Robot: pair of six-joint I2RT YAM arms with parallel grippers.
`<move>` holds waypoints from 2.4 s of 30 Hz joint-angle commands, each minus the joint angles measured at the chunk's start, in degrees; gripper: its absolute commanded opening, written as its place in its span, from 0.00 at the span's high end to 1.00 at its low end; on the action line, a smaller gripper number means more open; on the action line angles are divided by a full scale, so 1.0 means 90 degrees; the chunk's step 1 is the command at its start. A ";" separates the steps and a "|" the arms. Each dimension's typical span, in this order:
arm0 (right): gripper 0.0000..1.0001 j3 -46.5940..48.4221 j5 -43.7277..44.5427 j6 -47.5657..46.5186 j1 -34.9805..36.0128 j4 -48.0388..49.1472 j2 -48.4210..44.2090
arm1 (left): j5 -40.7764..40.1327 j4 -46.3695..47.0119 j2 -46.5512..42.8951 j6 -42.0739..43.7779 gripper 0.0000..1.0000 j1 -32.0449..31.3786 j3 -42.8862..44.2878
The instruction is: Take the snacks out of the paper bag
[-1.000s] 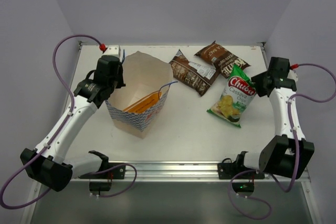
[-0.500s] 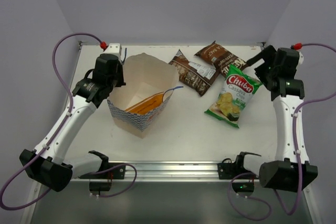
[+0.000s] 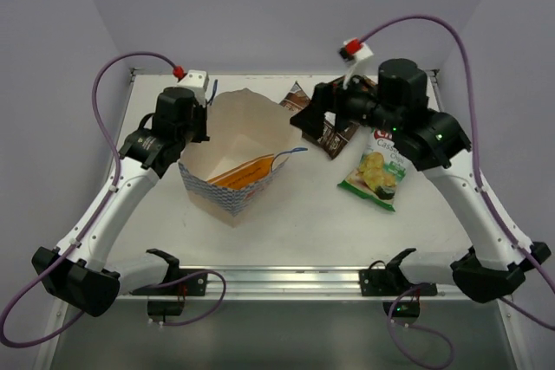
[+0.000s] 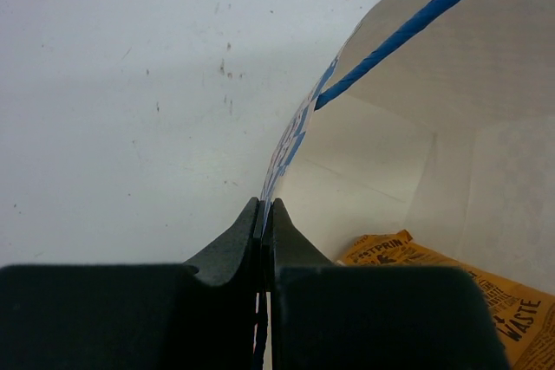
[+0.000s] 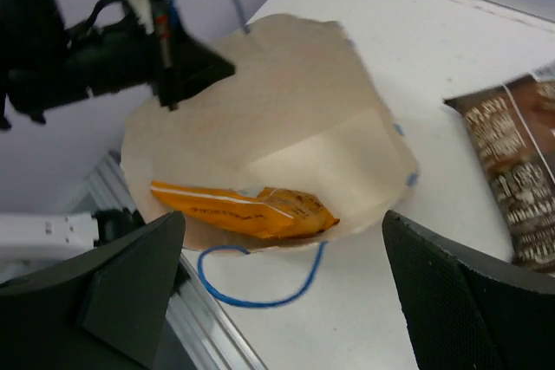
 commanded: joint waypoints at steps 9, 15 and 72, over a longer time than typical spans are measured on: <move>0.01 0.2270 -0.0626 -0.3397 0.2147 -0.1574 0.2429 | 0.0618 0.0558 -0.0005 0.0807 1.00 0.0032 0.0505; 0.02 0.2331 -0.0840 -0.4159 0.2568 -0.2102 0.3114 | 0.0559 0.0558 0.0073 0.0837 1.00 0.0032 0.0573; 1.00 0.1031 0.2995 -0.3506 0.2549 0.2584 -0.0302 | -0.0348 0.0168 0.0063 -0.0002 1.00 0.0100 0.0105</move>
